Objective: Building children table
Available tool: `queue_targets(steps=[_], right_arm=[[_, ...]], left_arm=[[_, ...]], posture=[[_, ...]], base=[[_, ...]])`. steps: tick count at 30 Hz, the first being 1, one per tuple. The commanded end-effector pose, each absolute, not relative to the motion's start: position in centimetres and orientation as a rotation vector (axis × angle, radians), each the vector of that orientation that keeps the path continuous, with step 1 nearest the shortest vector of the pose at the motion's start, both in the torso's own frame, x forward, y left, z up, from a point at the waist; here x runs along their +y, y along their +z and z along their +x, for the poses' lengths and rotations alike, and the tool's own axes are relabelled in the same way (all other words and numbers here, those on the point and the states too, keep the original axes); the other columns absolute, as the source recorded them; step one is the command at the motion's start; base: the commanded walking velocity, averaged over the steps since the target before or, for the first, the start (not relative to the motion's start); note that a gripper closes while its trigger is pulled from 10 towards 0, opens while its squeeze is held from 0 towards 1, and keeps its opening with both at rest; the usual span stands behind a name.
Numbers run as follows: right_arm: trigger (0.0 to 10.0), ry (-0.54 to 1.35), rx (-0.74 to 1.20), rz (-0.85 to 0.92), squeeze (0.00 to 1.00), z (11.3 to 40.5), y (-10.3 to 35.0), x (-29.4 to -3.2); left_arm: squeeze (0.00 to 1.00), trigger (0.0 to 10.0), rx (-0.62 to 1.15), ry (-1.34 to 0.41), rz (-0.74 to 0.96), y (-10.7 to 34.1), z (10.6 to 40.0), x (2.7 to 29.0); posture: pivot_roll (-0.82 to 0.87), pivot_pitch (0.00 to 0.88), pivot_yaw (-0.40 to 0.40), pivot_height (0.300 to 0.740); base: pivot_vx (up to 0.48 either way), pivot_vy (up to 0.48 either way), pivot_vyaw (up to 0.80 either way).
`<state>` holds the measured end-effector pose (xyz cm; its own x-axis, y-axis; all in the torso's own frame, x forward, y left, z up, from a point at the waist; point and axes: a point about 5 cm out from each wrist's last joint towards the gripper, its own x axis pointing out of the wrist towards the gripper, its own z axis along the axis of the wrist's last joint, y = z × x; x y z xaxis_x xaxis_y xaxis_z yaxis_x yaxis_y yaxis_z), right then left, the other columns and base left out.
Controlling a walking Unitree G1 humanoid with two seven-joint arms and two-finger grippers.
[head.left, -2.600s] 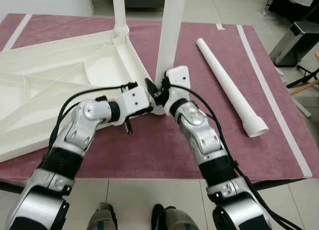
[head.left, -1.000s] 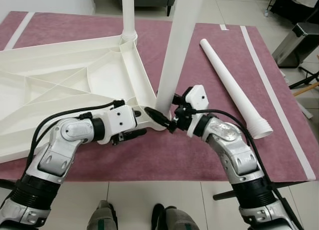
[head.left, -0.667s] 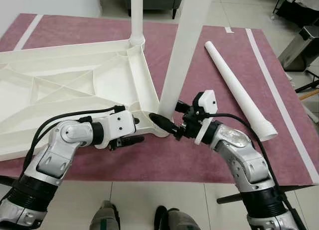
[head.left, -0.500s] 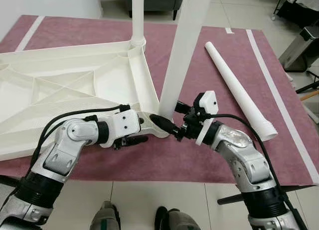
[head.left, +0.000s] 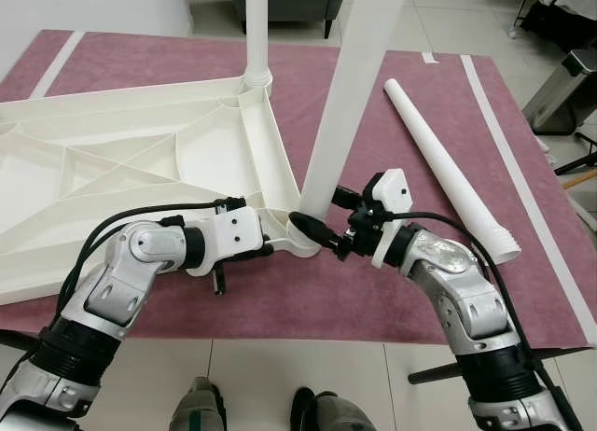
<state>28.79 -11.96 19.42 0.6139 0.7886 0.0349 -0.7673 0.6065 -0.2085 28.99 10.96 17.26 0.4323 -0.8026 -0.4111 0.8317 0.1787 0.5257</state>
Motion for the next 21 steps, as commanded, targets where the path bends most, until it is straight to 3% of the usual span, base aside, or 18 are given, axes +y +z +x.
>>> queue_targets(steps=[1,10,16,21], right_arm=[[10.0,0.935,-0.12,-0.196,0.0,28.6,19.5,-12.1],[10.0,1.297,-0.046,-0.307,0.0,25.2,19.7,-11.6],[10.0,1.324,-0.052,-0.315,0.0,26.6,19.8,-10.6],[10.0,1.322,-0.062,-0.314,0.0,27.4,19.9,-10.1]], left_arm=[[0.0,0.0,0.062,-1.143,0.773,16.9,28.6,11.6],[0.0,0.0,0.033,-1.292,0.863,18.1,26.9,12.8],[0.0,0.0,0.012,-1.421,0.88,18.4,25.1,12.7],[0.0,0.0,0.013,-1.432,0.875,18.3,24.8,12.6]], posture=[[0.13,0.157,0.017,0.74],[0.12,0.159,0.014,0.74],[0.12,0.162,0.004,0.74],[0.12,0.163,0.001,0.74]], base=[[0.0,0.0,0.0],[0.0,0.0,0.0],[0.0,0.0,0.0],[0.0,0.0,0.0]])
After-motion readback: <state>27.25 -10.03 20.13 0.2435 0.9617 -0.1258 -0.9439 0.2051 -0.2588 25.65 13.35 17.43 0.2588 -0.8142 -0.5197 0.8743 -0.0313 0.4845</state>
